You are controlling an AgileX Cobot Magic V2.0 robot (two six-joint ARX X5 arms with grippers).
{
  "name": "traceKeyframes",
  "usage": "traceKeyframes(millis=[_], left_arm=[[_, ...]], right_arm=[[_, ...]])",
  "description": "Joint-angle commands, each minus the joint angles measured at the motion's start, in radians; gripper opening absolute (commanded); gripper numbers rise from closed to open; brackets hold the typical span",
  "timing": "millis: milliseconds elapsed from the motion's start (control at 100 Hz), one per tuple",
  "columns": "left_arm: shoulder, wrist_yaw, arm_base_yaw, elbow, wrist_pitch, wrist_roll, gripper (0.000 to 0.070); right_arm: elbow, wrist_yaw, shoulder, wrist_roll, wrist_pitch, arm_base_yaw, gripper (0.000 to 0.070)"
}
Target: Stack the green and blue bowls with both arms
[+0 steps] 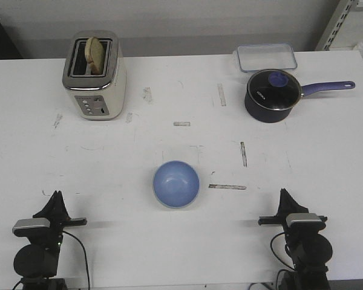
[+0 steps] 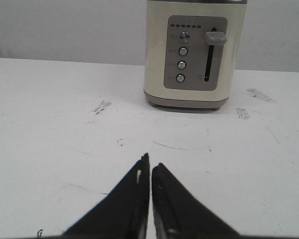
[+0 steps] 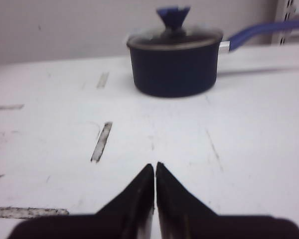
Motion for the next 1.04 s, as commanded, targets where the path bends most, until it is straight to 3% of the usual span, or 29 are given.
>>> traceKeyframes(millis=[0,1030], left_arm=[[0.003,-0.002,0.002,-0.020,0.018,0.001,0.0001],[-0.001,-0.002,0.002,-0.020,0.019,0.001,0.0002]], right_arm=[[-0.002,-0.004,-0.006,0.024,0.023,-0.001,0.0000],[-0.002,0.007,-0.006,0.021,0.026,0.000,0.0000]])
